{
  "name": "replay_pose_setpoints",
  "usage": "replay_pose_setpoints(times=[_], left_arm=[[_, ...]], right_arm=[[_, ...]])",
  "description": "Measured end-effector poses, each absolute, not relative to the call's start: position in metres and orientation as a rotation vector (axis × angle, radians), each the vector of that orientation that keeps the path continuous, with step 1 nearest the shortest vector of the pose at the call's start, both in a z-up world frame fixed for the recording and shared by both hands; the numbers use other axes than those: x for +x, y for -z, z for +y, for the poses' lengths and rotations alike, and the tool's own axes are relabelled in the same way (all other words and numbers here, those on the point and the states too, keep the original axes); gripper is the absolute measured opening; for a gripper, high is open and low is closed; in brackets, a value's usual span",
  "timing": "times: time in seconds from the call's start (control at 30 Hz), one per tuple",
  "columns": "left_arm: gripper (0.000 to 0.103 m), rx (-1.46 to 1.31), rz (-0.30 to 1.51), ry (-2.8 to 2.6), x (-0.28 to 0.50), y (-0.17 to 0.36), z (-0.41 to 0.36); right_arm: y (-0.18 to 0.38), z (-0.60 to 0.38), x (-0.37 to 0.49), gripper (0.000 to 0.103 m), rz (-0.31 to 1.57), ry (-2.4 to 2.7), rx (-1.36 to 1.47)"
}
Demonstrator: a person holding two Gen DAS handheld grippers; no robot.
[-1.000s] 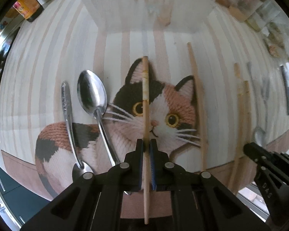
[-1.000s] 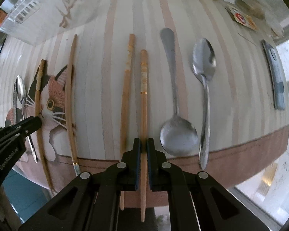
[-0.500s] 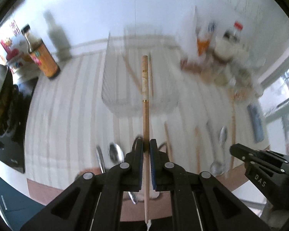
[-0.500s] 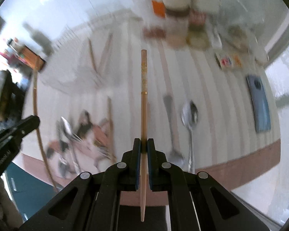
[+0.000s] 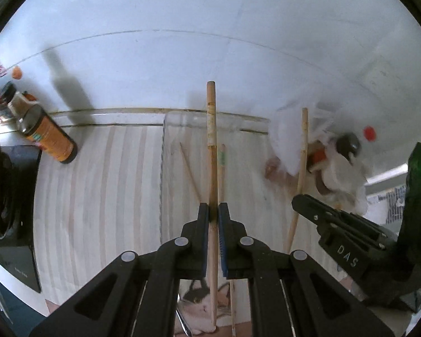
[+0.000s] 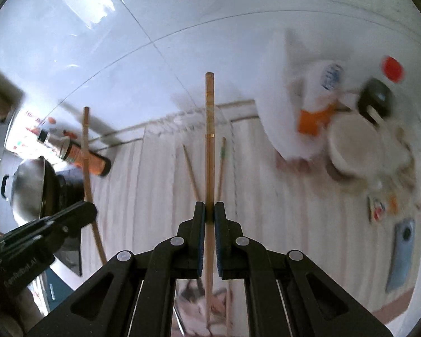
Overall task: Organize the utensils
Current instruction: 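Carry both chopsticks over the basket and open both tools to release, then withdraw both tools back toward the remaining chopsticks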
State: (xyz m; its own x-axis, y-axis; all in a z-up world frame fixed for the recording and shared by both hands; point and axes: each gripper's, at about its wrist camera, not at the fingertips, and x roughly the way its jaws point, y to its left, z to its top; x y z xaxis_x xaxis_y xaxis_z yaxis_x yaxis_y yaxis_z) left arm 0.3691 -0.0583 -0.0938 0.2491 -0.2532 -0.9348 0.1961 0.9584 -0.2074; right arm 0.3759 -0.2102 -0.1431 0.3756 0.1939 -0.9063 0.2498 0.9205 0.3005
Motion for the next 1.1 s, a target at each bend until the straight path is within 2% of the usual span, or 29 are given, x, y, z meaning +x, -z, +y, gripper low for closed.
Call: replay_pose_setpoints(times=[0.33, 0.5, 0.53, 0.6, 0.7, 0.77, 0.83, 0.87, 0.9, 0.93, 1.03, 1.1], left_arm=[[0.004, -0.048, 1.472, 0.248, 0.432, 0.177, -0.062], [0.006, -0.055, 1.501, 0.220, 0.432, 0.182, -0.055], [0.007, -0.040, 1.484, 0.211, 0.430, 0.178, -0.053], [0.008, -0.007, 1.448, 0.191, 0.426, 0.168, -0.052], [0.022, 0.049, 1.368, 0.151, 0.416, 0.150, -0.047], [0.048, 0.070, 1.309, 0.122, 0.411, 0.141, -0.040], [0.061, 0.077, 1.244, 0.101, 0.401, 0.129, -0.035], [0.074, 0.083, 1.199, 0.082, 0.395, 0.122, -0.032], [0.082, 0.088, 1.167, 0.068, 0.389, 0.117, -0.031], [0.094, 0.086, 1.135, 0.060, 0.381, 0.113, -0.028], [0.102, 0.068, 1.077, 0.069, 0.357, 0.104, -0.024], [0.103, 0.084, 1.067, 0.066, 0.347, 0.104, -0.024]], right_arm=[[0.217, -0.197, 0.445, 0.007, 1.330, 0.052, 0.398], [0.239, -0.193, 0.450, 0.008, 1.405, 0.033, 0.397], [0.240, -0.194, 0.449, 0.010, 1.407, 0.037, 0.390], [0.237, -0.196, 0.447, 0.028, 1.403, 0.052, 0.377], [0.225, -0.202, 0.437, 0.037, 1.371, 0.073, 0.369], [0.213, -0.206, 0.428, 0.042, 1.343, 0.085, 0.364], [0.199, -0.211, 0.417, 0.048, 1.312, 0.101, 0.356], [0.192, -0.214, 0.409, 0.053, 1.293, 0.113, 0.353], [0.186, -0.217, 0.401, 0.059, 1.273, 0.126, 0.351], [0.179, -0.220, 0.391, 0.062, 1.250, 0.141, 0.348], [0.162, -0.228, 0.359, 0.069, 1.176, 0.174, 0.347], [0.155, -0.231, 0.334, 0.072, 1.141, 0.202, 0.330]])
